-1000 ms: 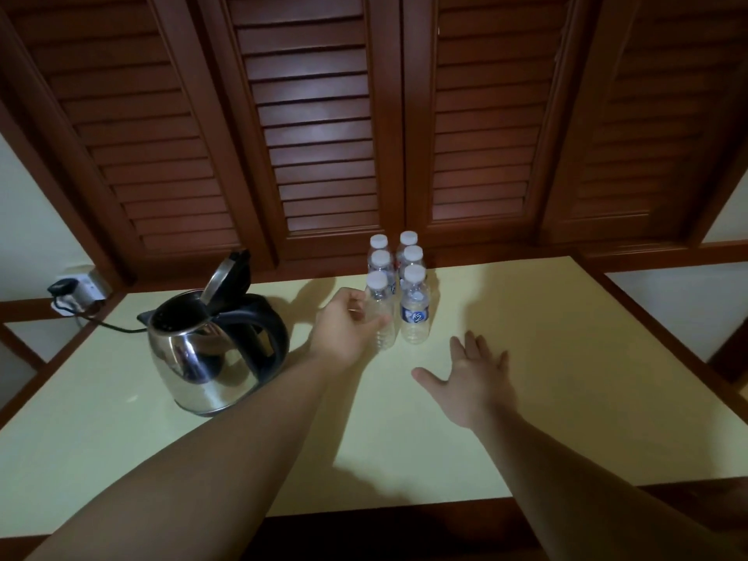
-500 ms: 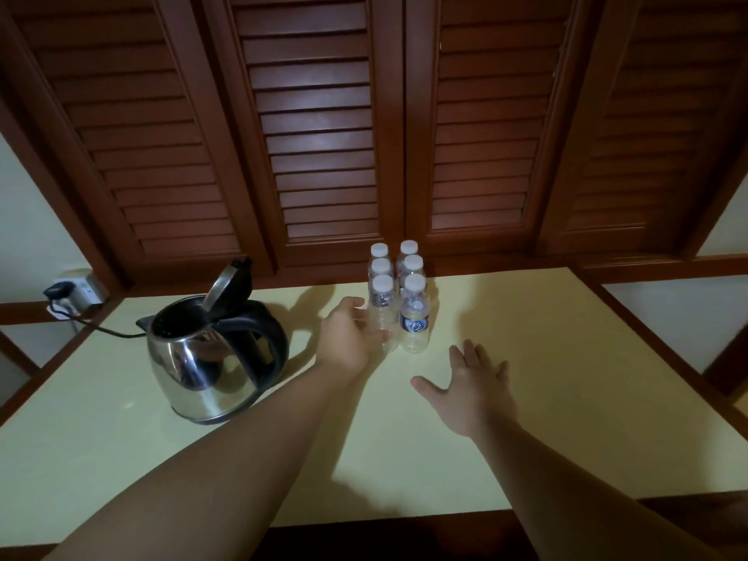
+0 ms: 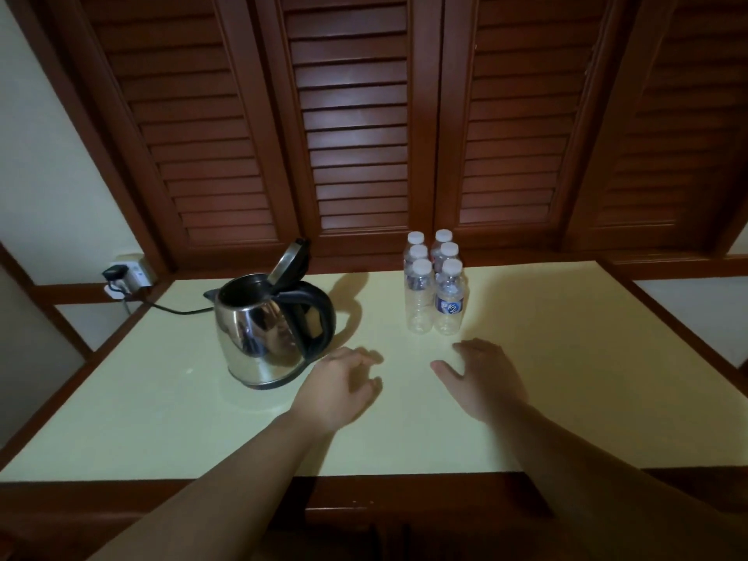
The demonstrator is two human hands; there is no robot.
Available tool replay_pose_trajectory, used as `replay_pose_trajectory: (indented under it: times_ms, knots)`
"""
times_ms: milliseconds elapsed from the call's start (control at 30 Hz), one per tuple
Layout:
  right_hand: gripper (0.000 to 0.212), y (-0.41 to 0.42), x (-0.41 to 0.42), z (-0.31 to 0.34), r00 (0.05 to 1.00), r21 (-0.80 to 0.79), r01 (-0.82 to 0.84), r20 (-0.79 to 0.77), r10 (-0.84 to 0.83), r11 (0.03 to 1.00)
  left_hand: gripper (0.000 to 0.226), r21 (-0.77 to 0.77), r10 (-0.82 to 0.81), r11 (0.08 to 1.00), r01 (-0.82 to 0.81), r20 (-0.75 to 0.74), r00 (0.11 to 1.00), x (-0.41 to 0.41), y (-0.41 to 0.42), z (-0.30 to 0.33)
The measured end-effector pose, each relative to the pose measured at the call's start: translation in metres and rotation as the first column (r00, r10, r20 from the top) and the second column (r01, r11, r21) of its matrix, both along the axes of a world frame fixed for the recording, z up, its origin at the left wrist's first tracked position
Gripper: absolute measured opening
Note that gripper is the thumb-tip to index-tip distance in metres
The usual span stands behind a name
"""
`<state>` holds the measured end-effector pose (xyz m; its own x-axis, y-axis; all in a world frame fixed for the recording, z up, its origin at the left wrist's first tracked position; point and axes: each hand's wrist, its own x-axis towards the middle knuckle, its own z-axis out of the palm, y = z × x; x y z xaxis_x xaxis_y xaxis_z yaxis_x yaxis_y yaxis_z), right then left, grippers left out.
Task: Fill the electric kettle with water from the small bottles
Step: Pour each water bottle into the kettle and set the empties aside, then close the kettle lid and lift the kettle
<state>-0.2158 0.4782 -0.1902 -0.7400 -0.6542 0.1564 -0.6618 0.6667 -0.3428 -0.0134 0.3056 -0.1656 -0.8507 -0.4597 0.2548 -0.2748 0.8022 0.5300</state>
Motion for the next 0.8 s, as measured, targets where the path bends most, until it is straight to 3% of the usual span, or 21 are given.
replay_pose_trajectory:
  times_ms: [133,333,467,567,633,733,800]
  knots:
    - [0.055,-0.023,0.043,0.014,0.987,-0.117,-0.159,0.015,0.162,0.980,0.047,0.031,0.016,0.999,-0.015,-0.036,0.999,0.039,-0.004,0.006]
    - [0.046,-0.075,0.096,0.034,0.956,-0.273,-0.279,0.008,0.292,0.921,0.011,0.003,0.178,0.983,-0.181,-0.199,0.964,0.104,-0.037,-0.003]
    - [0.038,-0.112,0.121,0.063,0.952,-0.414,-0.289,-0.034,0.303,0.863,0.016,0.106,0.309,0.951,-0.291,-0.332,0.891,0.134,-0.069,0.011]
    - [0.029,-0.135,0.132,0.085,0.965,-0.539,-0.237,-0.031,0.262,0.808,0.037,0.252,0.414,0.905,-0.344,-0.327,0.849,0.140,-0.099,0.029]
    - [0.036,-0.149,0.136,0.096,0.970,-0.605,-0.188,0.009,0.242,0.774,0.061,0.321,0.433,0.882,-0.345,-0.264,0.862,0.138,-0.119,0.039]
    - [0.053,-0.166,0.139,0.109,0.966,-0.672,-0.136,0.072,0.247,0.728,0.092,0.387,0.343,0.887,-0.251,-0.191,0.920,0.129,-0.143,0.045]
    - [0.057,-0.176,0.142,0.116,0.964,-0.686,-0.106,0.108,0.244,0.720,0.098,0.447,0.244,0.882,-0.151,-0.157,0.957,0.124,-0.156,0.045]
